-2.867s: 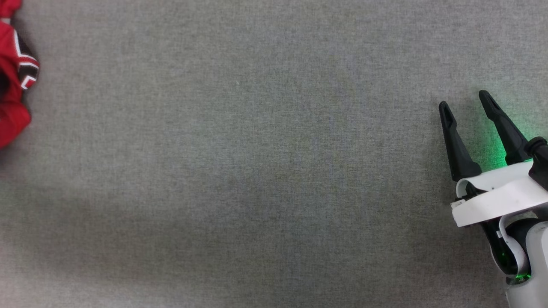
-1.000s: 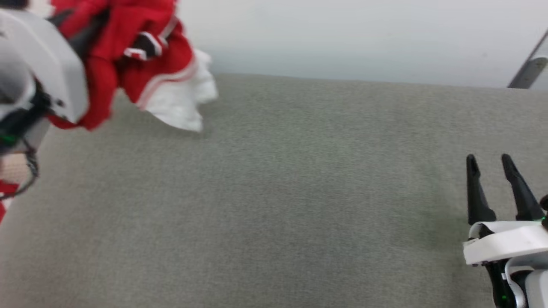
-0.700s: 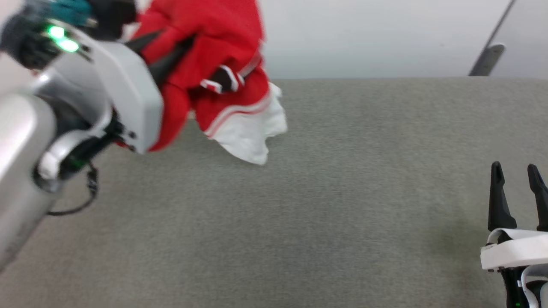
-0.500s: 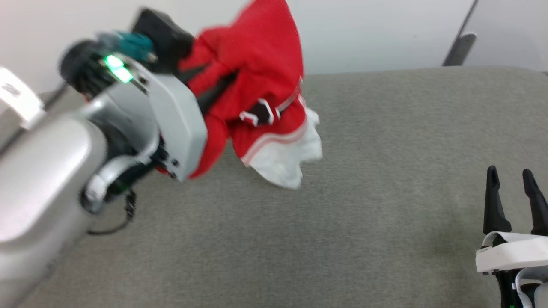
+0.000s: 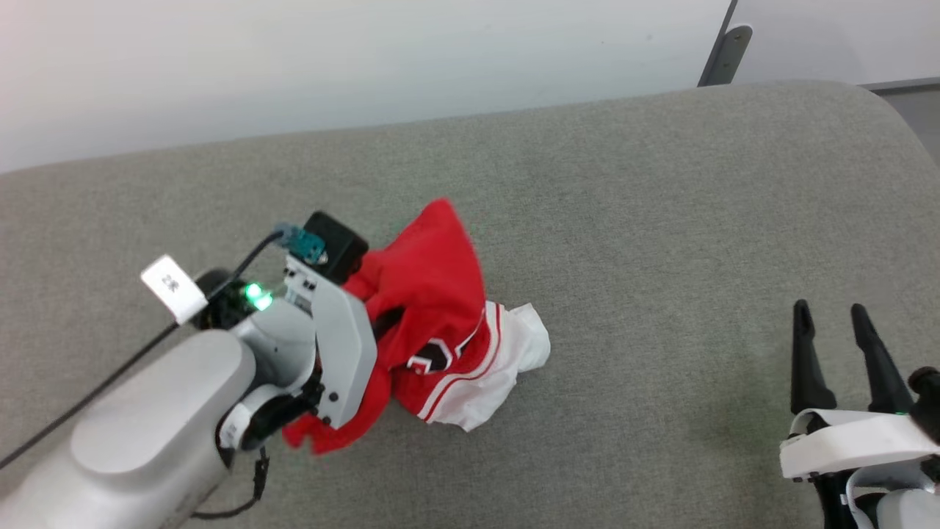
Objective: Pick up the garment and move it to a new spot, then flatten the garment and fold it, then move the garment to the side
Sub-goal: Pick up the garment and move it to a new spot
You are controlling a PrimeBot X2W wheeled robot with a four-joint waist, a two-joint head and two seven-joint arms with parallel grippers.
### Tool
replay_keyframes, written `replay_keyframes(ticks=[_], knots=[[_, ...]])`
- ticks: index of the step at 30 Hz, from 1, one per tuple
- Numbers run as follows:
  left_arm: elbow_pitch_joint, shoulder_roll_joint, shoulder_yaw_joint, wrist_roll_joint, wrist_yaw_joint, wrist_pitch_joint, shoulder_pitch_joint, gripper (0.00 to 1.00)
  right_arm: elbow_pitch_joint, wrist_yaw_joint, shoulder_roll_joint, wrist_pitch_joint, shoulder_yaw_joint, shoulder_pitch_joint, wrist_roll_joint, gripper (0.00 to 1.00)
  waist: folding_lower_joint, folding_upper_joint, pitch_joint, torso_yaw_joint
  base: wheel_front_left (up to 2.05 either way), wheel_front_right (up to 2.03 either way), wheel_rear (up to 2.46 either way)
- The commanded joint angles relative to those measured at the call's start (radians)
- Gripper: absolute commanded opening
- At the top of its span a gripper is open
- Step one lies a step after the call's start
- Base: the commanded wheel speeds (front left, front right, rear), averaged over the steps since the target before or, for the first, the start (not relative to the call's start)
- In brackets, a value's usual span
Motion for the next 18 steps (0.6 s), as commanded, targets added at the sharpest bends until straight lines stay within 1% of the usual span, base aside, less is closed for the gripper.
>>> replay_keyframes(ticks=[1, 10, 11, 12, 17, 18], knots=[[0.033, -0.012, -0.005, -0.015, -0.010, -0.001, 0.018, 0.00, 0.004, -0.001, 0.003, -0.007, 0.011, -0.014, 0.001, 1.00, 0.0000, 0.0000, 0.004, -0.004, 0.00, 0.00, 0.00], [0.281, -0.089, -0.069, -0.018, -0.067, 0.016, 0.047, 0.00, 0.029, -0.001, 0.001, -0.012, 0.050, -0.033, 0.004, 1.00, 0.0000, 0.0000, 0.007, -0.009, 0.00, 0.00, 0.00], [0.307, -0.098, -0.075, -0.018, -0.074, 0.016, 0.048, 0.03, 0.032, -0.001, 0.000, -0.013, 0.054, -0.034, 0.005, 1.00, 0.0000, 0.0000, 0.007, -0.009, 0.00, 0.00, 0.00], [0.334, -0.108, -0.084, -0.017, -0.081, 0.017, 0.049, 0.16, 0.035, -0.001, -0.001, -0.014, 0.057, -0.037, 0.006, 1.00, 0.0000, 0.0000, 0.007, -0.009, 0.00, 0.00, 0.00], [0.437, -0.151, -0.114, -0.016, -0.111, 0.018, 0.046, 0.45, 0.045, -0.001, -0.008, -0.017, 0.074, -0.040, 0.012, 1.00, 0.0000, 0.0000, 0.003, -0.007, 0.00, 0.00, 0.00], [0.452, -0.156, -0.117, -0.017, -0.115, 0.020, 0.042, 0.49, 0.048, -0.001, -0.011, -0.018, 0.074, -0.040, 0.015, 1.00, 0.0000, 0.0000, 0.001, -0.005, 0.00, 0.00, 0.00]])
